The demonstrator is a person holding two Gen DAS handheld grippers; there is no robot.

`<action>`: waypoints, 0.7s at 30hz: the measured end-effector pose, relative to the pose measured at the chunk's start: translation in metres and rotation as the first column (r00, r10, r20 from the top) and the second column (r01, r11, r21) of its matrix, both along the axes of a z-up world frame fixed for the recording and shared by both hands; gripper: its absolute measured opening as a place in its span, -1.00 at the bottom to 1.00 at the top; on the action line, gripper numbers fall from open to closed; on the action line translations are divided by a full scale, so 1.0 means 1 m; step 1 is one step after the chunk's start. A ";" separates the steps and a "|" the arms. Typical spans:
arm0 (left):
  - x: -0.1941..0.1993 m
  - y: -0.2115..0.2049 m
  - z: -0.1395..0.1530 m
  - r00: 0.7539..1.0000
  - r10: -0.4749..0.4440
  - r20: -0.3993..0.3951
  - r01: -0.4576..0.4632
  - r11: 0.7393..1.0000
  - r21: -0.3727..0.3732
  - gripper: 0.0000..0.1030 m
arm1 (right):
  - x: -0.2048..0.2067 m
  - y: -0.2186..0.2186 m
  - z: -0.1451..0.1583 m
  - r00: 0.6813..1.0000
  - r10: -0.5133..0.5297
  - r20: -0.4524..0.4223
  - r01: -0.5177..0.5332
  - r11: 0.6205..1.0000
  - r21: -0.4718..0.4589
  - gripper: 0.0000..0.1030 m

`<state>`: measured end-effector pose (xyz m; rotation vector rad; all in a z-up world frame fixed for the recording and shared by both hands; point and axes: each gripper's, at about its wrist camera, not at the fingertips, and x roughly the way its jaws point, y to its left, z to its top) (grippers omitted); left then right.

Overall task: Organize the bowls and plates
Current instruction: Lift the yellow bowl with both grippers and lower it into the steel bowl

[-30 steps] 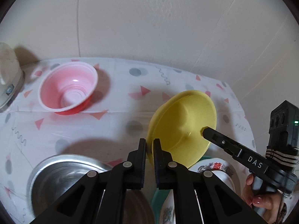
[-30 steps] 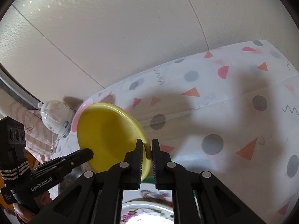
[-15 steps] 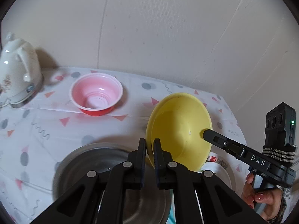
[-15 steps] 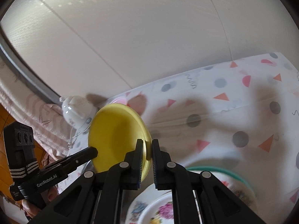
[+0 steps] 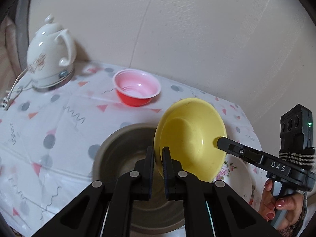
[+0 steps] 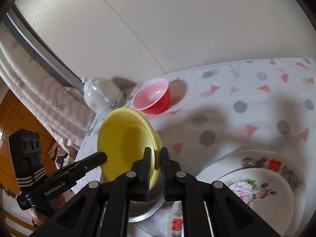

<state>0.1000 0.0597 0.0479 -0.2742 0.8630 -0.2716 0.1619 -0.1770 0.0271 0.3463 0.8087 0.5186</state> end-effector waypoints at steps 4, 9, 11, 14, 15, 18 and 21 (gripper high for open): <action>-0.006 0.011 -0.011 1.000 0.012 -0.022 -0.012 1.000 0.003 -0.83 | 0.000 0.013 -0.007 0.999 0.028 -0.026 -0.029 0.999 -0.016 -0.80; -0.008 0.019 -0.023 0.999 0.020 -0.042 -0.019 1.000 0.014 -0.83 | 0.001 0.025 -0.017 0.997 0.049 -0.059 -0.051 0.998 -0.035 -0.77; -0.011 0.020 -0.026 0.999 0.020 -0.043 -0.019 1.000 0.024 -0.83 | 0.003 0.029 -0.022 0.996 0.056 -0.075 -0.060 0.997 -0.043 -0.77; -0.013 0.022 -0.030 0.998 0.020 -0.052 -0.018 0.999 0.032 -0.82 | 0.004 0.032 -0.027 0.993 0.062 -0.097 -0.067 0.997 -0.048 -0.77; -0.013 0.023 -0.031 0.998 0.021 -0.056 -0.019 0.999 0.030 -0.82 | 0.005 0.033 -0.029 0.993 0.063 -0.104 -0.068 0.997 -0.046 -0.77; -0.013 0.024 -0.038 0.997 0.019 -0.073 -0.016 0.999 0.035 -0.82 | 0.005 0.036 -0.032 0.991 0.065 -0.118 -0.072 0.996 -0.054 -0.77; -0.013 0.024 -0.042 0.996 0.019 -0.083 -0.015 0.999 0.043 -0.81 | 0.005 0.039 -0.035 0.989 0.068 -0.131 -0.078 0.995 -0.066 -0.77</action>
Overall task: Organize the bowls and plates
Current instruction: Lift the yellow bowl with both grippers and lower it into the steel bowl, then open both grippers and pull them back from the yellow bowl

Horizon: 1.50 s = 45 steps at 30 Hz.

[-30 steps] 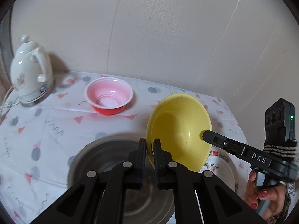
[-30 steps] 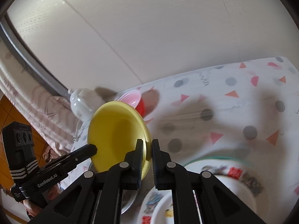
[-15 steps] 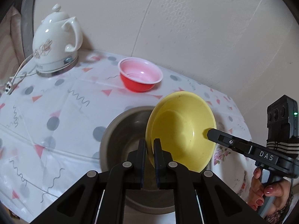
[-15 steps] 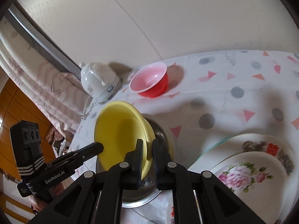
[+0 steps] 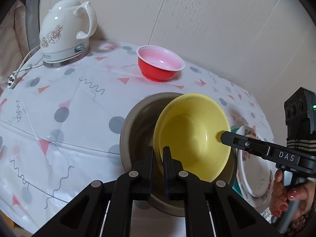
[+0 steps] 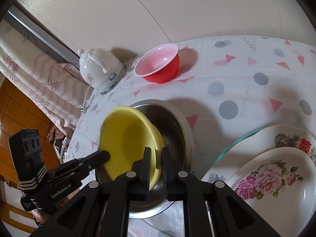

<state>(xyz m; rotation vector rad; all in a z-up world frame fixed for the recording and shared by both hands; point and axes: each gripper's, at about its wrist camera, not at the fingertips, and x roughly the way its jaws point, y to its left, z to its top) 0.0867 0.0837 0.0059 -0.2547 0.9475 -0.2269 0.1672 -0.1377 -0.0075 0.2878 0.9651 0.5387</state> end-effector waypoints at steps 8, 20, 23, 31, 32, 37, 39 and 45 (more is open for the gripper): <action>-0.001 -0.003 -0.003 1.000 -0.003 -0.001 0.003 0.999 0.047 -0.81 | 0.000 0.009 -0.003 1.000 0.019 -0.017 -0.020 0.998 -0.052 -0.72; -0.005 -0.012 -0.001 0.998 -0.032 0.050 0.025 0.993 0.120 -0.41 | 0.001 0.009 -0.004 0.999 -0.002 -0.033 0.000 0.997 -0.079 -0.64; -0.006 -0.013 0.002 0.997 -0.038 0.060 0.031 0.993 0.117 -0.33 | 0.002 0.009 -0.003 0.999 -0.002 -0.038 -0.001 0.997 -0.081 -0.64; -0.006 -0.009 0.007 0.997 -0.023 0.068 0.016 0.995 0.095 -0.26 | 0.001 0.007 -0.004 0.999 -0.003 -0.042 0.000 0.997 -0.071 -0.63; -0.007 -0.009 0.007 0.997 -0.022 0.069 0.015 0.996 0.092 -0.23 | 0.001 0.007 -0.004 0.999 -0.003 -0.042 0.000 0.998 -0.070 -0.63; -0.008 -0.006 0.010 0.996 -0.009 0.083 0.003 0.997 0.077 -0.03 | 0.001 0.007 -0.003 0.999 -0.005 -0.039 0.002 0.998 -0.067 -0.63; -0.008 -0.005 0.013 0.995 -0.002 0.096 -0.006 0.997 0.076 0.19 | 0.000 0.008 -0.003 0.999 -0.006 -0.039 0.003 0.998 -0.068 -0.60; -0.005 0.009 0.022 0.992 0.023 0.121 -0.027 0.999 0.031 0.38 | 0.001 0.006 0.004 1.000 -0.003 -0.010 0.003 0.998 -0.063 -0.52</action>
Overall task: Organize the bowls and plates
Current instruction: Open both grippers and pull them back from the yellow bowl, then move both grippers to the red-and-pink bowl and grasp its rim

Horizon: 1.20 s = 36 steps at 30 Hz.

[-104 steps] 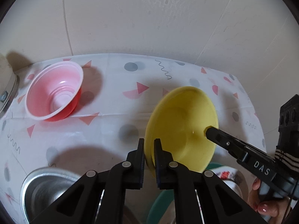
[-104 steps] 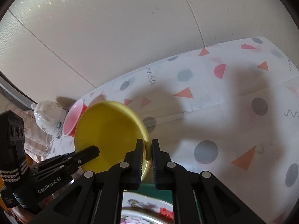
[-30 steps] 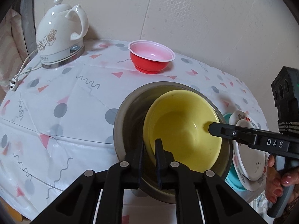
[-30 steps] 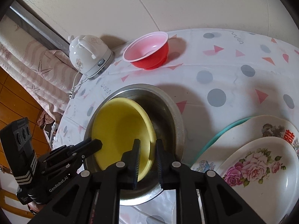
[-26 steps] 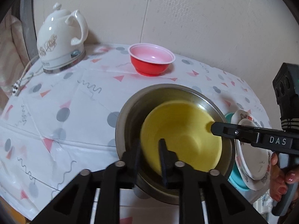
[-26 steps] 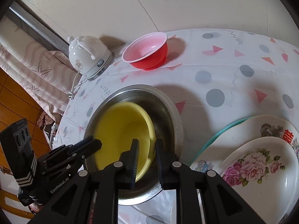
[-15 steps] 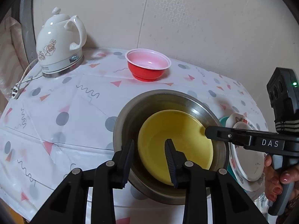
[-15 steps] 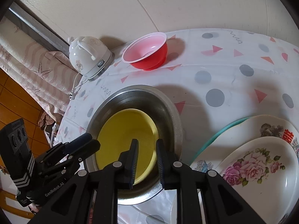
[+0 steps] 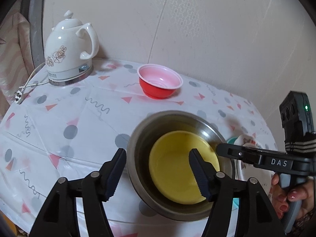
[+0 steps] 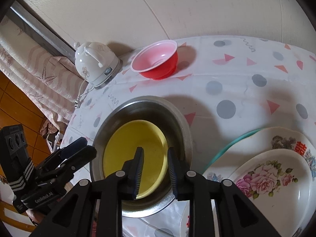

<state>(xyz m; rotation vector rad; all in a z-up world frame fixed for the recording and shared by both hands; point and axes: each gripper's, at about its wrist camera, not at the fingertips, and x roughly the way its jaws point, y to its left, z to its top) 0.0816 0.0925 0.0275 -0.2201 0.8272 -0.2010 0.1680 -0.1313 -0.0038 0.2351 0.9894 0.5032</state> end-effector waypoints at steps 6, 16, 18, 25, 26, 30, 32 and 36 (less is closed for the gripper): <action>0.013 0.020 0.009 0.998 0.066 0.017 -0.065 0.997 -0.046 0.61 | 0.006 -0.007 0.015 0.999 -0.011 0.040 0.008 0.998 0.066 -0.49; 0.062 0.043 0.020 0.985 0.174 0.003 -0.173 0.984 -0.038 0.75 | 0.051 -0.011 0.033 0.994 -0.094 0.056 0.092 0.995 0.047 -0.29; 0.074 0.048 0.018 0.983 0.184 -0.010 -0.184 0.982 -0.040 0.75 | 0.064 -0.011 0.034 0.992 -0.117 0.056 0.115 0.993 0.039 -0.29; 0.127 0.052 0.003 0.985 0.157 -0.073 -0.160 0.986 -0.042 0.73 | 0.110 -0.009 0.026 0.987 -0.162 -0.003 0.162 0.985 0.050 -0.29; 0.134 0.052 0.001 0.986 0.148 -0.078 -0.152 0.987 -0.047 0.73 | 0.114 -0.008 0.025 0.987 -0.161 -0.009 0.161 0.985 0.058 -0.29; 0.158 0.054 -0.007 0.986 0.132 -0.104 -0.143 0.984 -0.103 0.64 | 0.136 -0.003 0.022 0.985 -0.166 -0.037 0.169 0.982 0.085 -0.29; 0.167 0.053 -0.010 0.986 0.122 -0.112 -0.135 0.984 -0.118 0.56 | 0.146 0.001 0.021 0.984 -0.173 -0.048 0.176 0.981 0.084 -0.29; 0.181 0.048 -0.017 0.987 0.091 -0.130 -0.111 0.981 -0.162 0.34 | 0.158 0.012 0.018 0.985 -0.164 -0.050 0.167 0.984 0.067 -0.29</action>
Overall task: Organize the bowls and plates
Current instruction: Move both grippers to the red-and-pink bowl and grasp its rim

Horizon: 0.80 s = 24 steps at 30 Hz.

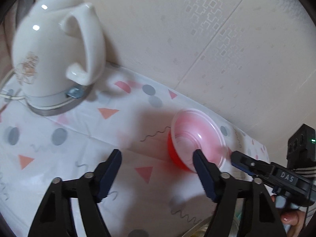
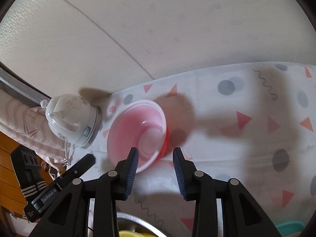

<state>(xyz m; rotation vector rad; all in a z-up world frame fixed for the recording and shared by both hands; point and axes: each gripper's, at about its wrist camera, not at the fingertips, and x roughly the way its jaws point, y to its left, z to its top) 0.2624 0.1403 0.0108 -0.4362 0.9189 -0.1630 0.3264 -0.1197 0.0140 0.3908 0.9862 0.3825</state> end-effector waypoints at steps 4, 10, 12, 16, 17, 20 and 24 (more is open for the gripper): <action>0.009 -0.006 -0.007 1.000 -0.024 -0.006 0.024 0.999 -0.030 0.19 | 0.009 0.007 -0.009 1.000 0.001 -0.022 -0.002 1.000 -0.019 -0.29; 0.018 -0.012 -0.012 0.998 -0.058 -0.011 0.057 0.996 -0.061 -0.22 | 0.019 0.010 -0.027 0.998 0.007 -0.057 -0.007 1.000 0.002 -0.35; 0.020 -0.015 -0.015 0.998 -0.064 -0.019 0.063 0.997 -0.053 -0.39 | 0.020 0.010 -0.029 0.998 0.014 -0.058 -0.014 1.000 -0.003 -0.51; 0.021 -0.021 -0.018 0.996 -0.086 -0.015 0.085 0.995 -0.050 -0.55 | 0.020 0.008 -0.030 0.999 0.013 -0.044 -0.013 1.000 0.007 -0.64; 0.020 -0.022 -0.017 0.995 -0.095 -0.012 0.095 0.994 -0.047 -0.66 | 0.020 0.009 -0.029 0.999 0.013 -0.043 -0.012 1.000 0.008 -0.67; 0.017 -0.030 -0.014 0.994 -0.107 0.004 0.107 0.994 0.001 -0.75 | 0.018 0.008 -0.028 0.999 0.007 -0.032 -0.007 1.000 -0.007 -0.75; 0.009 -0.030 -0.011 0.994 -0.102 0.027 0.102 0.995 0.013 -0.80 | 0.014 0.006 -0.027 1.000 0.005 -0.024 -0.005 1.000 -0.001 -0.81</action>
